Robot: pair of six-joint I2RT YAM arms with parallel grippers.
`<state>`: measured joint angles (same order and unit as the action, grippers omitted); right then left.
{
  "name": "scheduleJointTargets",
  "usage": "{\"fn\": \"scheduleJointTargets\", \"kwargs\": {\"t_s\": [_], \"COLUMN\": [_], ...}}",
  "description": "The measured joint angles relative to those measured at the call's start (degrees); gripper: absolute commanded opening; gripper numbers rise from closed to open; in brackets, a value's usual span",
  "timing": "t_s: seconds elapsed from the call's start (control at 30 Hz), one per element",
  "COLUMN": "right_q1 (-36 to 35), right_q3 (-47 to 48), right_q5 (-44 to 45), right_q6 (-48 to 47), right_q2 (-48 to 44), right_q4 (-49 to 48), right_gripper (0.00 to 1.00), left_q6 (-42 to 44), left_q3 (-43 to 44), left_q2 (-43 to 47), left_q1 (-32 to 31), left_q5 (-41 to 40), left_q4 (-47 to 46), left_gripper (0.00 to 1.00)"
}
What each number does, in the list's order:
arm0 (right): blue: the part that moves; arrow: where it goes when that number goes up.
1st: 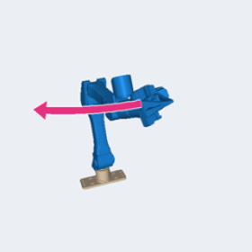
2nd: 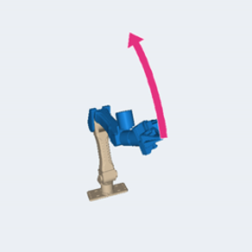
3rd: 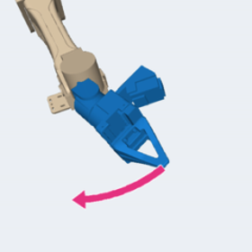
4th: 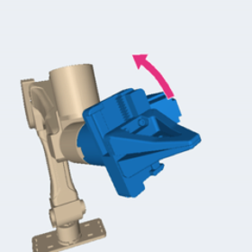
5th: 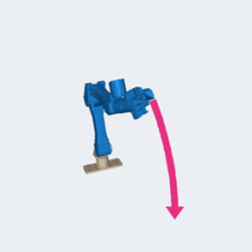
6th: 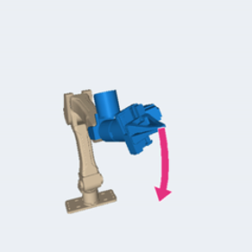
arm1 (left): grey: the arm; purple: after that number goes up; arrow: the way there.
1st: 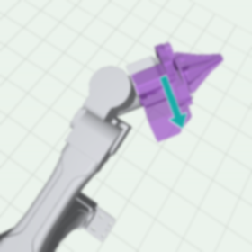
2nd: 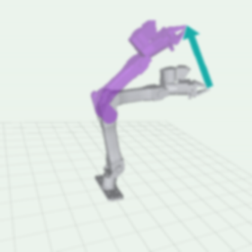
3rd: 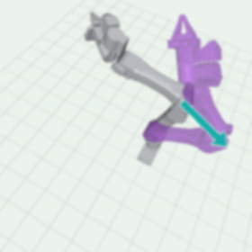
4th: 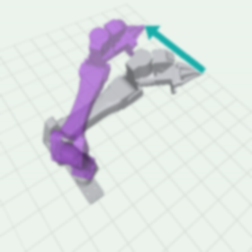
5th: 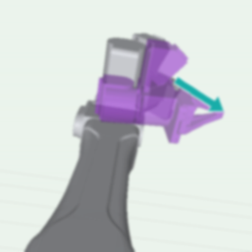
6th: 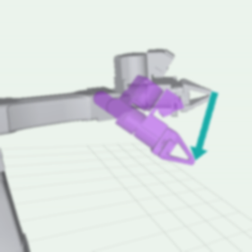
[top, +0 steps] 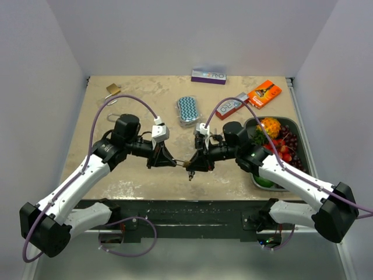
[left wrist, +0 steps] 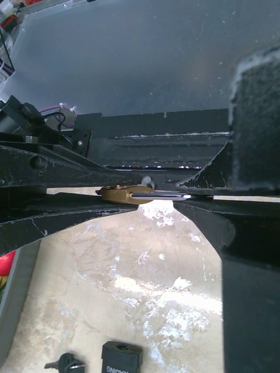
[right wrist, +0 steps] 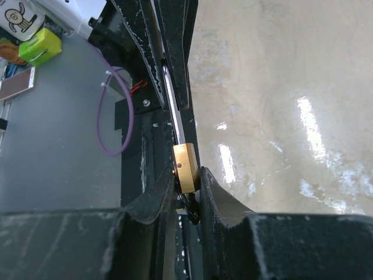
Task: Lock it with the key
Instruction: Lock the lock.
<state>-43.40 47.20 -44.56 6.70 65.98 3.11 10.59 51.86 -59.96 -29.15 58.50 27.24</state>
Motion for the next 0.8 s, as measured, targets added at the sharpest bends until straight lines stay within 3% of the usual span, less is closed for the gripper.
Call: {"fn": "scheduleJointTargets", "kwargs": {"t_s": [0.53,0.6,0.63,0.7,0.73,0.8], "right_q1": [-1.25,-1.40,-1.46,-1.64,-1.86,-2.38], "right_q3": [0.48,0.59,0.63,0.68,0.68,0.68], "right_q5": [-0.52,0.83,2.10,5.90,8.17,13.03], "right_q6": [0.87,0.85,0.90,1.18,1.33,2.19], "right_q2": [0.76,0.76,0.68,0.42,0.33,0.20], "right_q4": [2.03,2.47,2.40,0.76,-0.74,-3.74], "right_gripper": [0.00,0.00,0.00,0.00,0.00,0.00], "left_q6": [-5.20,-7.10,-8.13,-11.61,-13.86,-19.56], "left_q3": [-1.33,-1.36,-1.42,-1.44,-1.44,-1.44], "left_q2": [-0.13,-0.59,-0.85,-1.99,-2.75,-4.22], "left_q1": [-1.73,-1.14,-0.26,2.67,4.63,8.26], "left_q5": [-0.22,-0.15,0.00,1.22,1.88,2.91], "left_q4": [-2.51,-3.19,-3.82,-6.45,-8.76,-12.83], "left_gripper": [0.00,0.10,0.24,0.37,0.51,0.60]}}
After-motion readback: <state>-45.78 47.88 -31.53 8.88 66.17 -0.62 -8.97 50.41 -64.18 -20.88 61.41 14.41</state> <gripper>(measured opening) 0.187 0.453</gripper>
